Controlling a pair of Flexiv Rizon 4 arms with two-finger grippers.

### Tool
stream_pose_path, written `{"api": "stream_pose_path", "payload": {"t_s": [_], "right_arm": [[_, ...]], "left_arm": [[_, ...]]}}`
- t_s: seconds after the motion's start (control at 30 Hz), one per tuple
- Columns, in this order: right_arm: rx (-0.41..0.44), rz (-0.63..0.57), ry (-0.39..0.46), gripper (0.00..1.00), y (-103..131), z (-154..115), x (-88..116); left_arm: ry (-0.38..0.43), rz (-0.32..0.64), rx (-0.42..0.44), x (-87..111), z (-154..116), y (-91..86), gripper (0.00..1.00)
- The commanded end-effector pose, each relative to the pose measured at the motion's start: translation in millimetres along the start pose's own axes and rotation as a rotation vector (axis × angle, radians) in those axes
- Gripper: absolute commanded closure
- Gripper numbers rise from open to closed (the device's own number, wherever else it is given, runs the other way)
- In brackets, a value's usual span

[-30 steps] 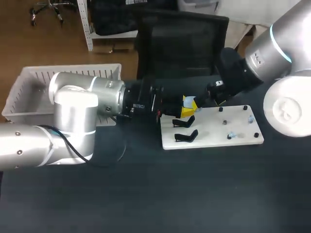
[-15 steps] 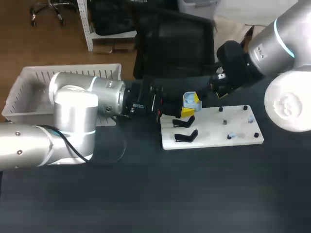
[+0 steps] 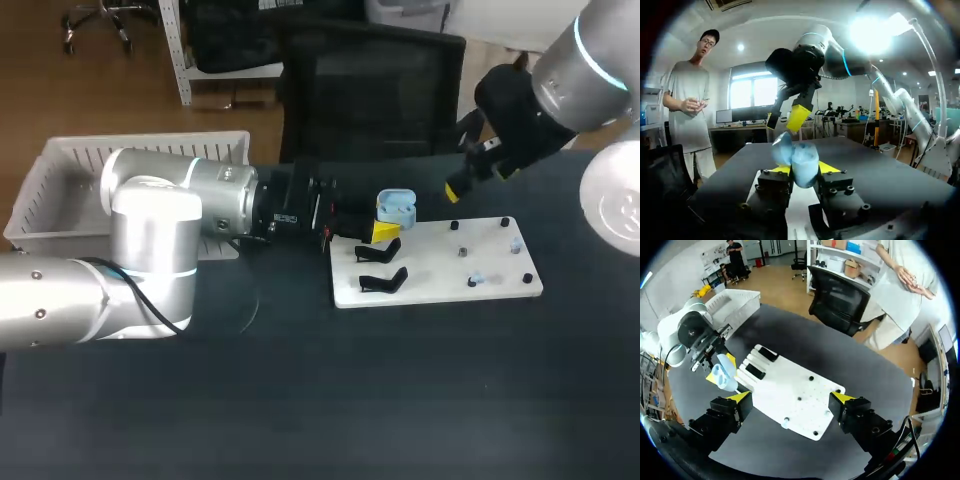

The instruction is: Pick up each earbud case from the left stands, insert the matching earbuds, close the lid, and place the case in the box.

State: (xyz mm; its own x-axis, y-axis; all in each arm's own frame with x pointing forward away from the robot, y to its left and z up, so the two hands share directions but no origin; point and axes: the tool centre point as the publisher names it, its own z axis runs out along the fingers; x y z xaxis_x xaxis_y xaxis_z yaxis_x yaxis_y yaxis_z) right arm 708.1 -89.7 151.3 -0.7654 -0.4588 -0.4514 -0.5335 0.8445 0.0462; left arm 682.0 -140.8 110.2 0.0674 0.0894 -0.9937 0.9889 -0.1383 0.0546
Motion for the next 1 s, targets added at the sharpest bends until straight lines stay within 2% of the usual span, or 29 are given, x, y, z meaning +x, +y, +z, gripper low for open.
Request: {"api": "stream_pose_path", "payload": {"t_s": [0.03, 0.2, 0.37, 0.67, 1.0], "right_arm": [[0.173, 0.008, 0.115, 0.00, -18.8, -10.2, 13.1], [0.149, 0.052, 0.156, 0.00, -35.1, -2.6, 29.9], [0.131, 0.041, 0.226, 0.00, -47.7, 12.6, 44.1], [0.107, 0.038, 0.287, 0.00, -71.9, 34.7, 56.4], [0.172, 0.105, 0.366, 0.00, -81.7, 56.3, 67.7]], "left_arm": [[-0.003, 0.003, -0.002, 0.7, 0.1, -0.3, 1.00], [-0.003, 0.003, -0.002, 0.7, 0.1, -0.3, 1.00], [-0.003, 0.003, -0.002, 0.7, 0.1, -0.3, 1.00], [-0.003, 0.003, -0.002, 0.7, 0.1, -0.3, 1.00], [-0.003, 0.003, -0.002, 0.7, 0.1, -0.3, 1.00]]}}
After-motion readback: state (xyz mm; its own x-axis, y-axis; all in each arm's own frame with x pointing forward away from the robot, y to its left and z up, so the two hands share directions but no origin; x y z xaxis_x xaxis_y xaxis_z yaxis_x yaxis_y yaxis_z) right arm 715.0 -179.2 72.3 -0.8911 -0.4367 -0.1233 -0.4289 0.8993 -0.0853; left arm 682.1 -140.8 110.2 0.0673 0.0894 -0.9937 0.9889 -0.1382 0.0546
